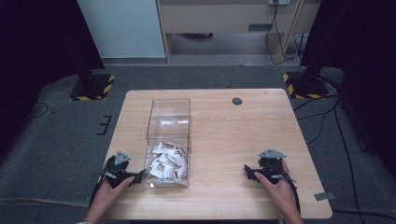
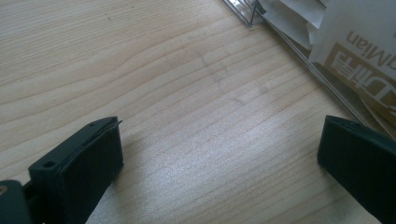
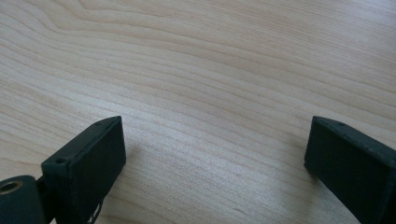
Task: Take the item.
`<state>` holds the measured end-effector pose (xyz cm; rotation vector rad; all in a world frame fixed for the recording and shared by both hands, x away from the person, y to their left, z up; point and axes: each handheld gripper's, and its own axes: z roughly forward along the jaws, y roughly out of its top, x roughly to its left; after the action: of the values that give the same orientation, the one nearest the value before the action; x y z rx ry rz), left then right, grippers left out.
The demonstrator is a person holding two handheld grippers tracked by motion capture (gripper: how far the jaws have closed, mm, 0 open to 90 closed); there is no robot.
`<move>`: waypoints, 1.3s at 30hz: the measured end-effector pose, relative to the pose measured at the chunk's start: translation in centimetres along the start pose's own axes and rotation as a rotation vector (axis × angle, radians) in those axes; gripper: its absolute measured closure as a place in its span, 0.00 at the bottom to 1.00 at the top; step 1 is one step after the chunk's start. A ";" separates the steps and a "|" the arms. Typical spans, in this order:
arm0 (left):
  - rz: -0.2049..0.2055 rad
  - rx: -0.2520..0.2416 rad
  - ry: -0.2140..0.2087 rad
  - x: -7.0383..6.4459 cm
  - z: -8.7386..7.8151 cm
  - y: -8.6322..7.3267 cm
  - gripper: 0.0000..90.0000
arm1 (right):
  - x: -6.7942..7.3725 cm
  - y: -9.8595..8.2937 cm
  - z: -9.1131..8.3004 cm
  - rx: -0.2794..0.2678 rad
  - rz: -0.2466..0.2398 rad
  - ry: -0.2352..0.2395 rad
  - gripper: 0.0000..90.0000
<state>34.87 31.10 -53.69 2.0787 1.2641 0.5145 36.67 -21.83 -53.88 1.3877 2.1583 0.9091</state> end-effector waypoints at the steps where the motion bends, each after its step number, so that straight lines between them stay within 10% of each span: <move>1: 0.000 0.000 0.000 0.0 0.0 0.0 0.00 | 0.0 0.0 0.0 0.000 -0.001 0.000 0.06; 39: 0.001 0.001 0.001 -0.1 -0.1 -0.1 0.00 | 0.8 1.2 -1.6 -0.043 -0.008 0.027 0.09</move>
<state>34.73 31.07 -53.67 2.0804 1.2645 0.5149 36.08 -21.28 -51.87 1.3520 2.1495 0.9709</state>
